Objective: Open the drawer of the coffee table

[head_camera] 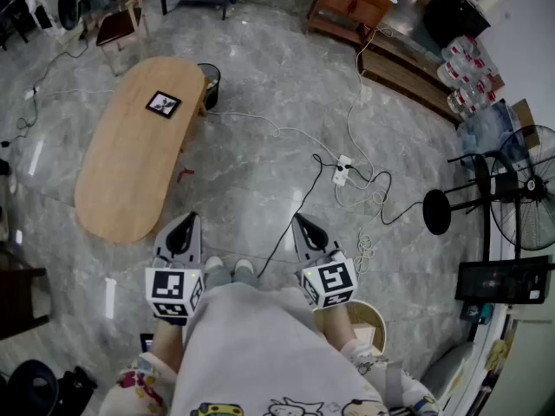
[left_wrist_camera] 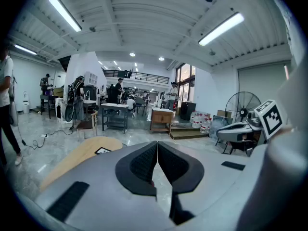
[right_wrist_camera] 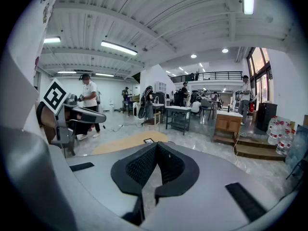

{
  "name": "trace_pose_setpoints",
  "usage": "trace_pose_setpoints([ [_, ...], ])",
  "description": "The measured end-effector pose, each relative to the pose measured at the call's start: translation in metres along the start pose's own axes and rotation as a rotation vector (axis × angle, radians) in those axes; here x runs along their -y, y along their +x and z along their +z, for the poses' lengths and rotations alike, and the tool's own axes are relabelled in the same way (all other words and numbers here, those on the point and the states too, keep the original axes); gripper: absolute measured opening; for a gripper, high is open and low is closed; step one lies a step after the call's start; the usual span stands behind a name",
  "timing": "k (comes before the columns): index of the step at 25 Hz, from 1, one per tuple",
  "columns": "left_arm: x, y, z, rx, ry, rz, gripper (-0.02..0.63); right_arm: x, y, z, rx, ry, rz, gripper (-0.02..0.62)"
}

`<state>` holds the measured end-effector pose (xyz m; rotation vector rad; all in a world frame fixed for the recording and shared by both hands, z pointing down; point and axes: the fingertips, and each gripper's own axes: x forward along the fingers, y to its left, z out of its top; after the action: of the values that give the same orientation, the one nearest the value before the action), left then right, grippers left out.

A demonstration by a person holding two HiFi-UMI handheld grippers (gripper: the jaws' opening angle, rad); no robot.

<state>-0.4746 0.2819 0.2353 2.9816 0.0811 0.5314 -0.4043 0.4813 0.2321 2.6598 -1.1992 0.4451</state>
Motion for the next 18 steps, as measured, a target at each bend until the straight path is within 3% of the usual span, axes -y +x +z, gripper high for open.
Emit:
trace_pose_setpoints([
  [11, 0.014, 0.011, 0.008, 0.022, -0.015, 0.048, 0.011, 0.016, 0.004, -0.006, 0.035, 0.040, 0.108, 0.002],
  [14, 0.009, 0.017, 0.009, 0.016, -0.019, 0.056, 0.090, 0.018, 0.015, -0.006, 0.030, 0.051, 0.126, 0.009],
  [18, -0.008, 0.034, 0.007, 0.004, -0.035, 0.071, 0.114, 0.018, 0.043, -0.005, 0.013, 0.069, 0.156, 0.080],
])
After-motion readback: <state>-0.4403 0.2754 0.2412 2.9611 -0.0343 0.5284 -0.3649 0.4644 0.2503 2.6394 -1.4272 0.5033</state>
